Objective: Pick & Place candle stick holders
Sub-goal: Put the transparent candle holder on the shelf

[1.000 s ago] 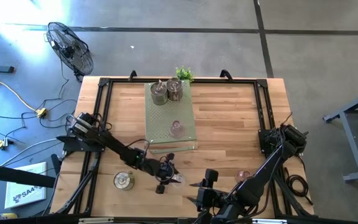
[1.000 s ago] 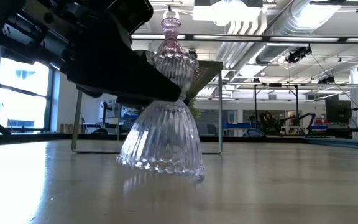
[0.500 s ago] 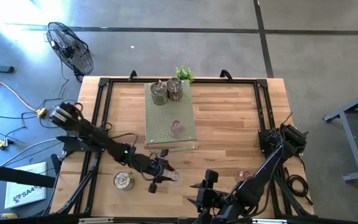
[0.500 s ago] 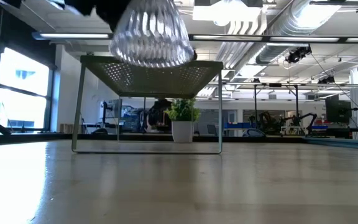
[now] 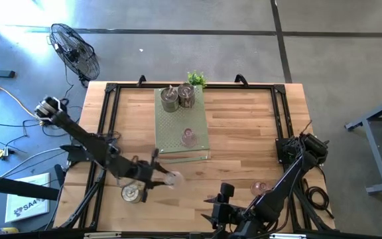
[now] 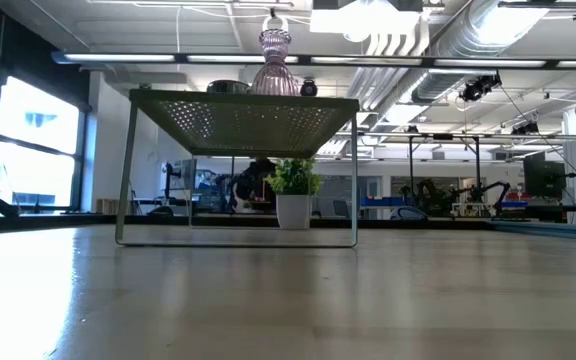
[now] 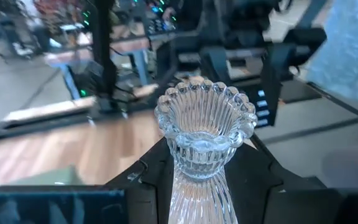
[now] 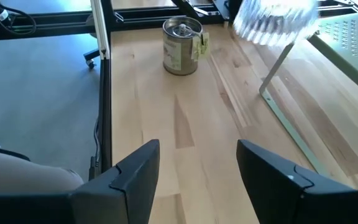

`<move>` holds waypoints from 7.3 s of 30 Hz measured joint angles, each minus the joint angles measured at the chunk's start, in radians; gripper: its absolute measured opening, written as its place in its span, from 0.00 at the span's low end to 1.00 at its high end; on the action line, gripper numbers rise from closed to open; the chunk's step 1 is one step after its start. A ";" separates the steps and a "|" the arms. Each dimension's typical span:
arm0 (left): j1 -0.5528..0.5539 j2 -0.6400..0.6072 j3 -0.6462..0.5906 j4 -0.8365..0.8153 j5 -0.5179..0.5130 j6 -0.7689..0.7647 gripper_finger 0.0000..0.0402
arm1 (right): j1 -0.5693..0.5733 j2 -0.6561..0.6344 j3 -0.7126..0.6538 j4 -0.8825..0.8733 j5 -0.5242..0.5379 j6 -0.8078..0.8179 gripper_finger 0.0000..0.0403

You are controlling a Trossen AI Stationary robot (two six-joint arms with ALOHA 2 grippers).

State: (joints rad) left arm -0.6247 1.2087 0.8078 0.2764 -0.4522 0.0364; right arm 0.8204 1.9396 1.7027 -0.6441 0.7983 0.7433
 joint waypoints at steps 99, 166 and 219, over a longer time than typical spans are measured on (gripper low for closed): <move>0.886 -0.022 -0.310 0.291 0.600 -0.170 0.35 | -0.017 0.000 0.000 -0.028 0.064 -0.060 0.52; 0.886 -0.020 -0.285 0.271 0.693 -0.119 0.36 | -0.017 0.000 0.000 -0.029 0.062 -0.060 0.52; 0.886 -0.021 -0.283 0.259 0.600 -0.096 0.58 | -0.016 0.000 0.000 -0.029 0.062 -0.063 0.52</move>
State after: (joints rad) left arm 0.2611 1.1877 0.5243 0.5350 0.1473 -0.0598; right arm 0.8039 1.9400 1.7027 -0.6736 0.8604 0.6804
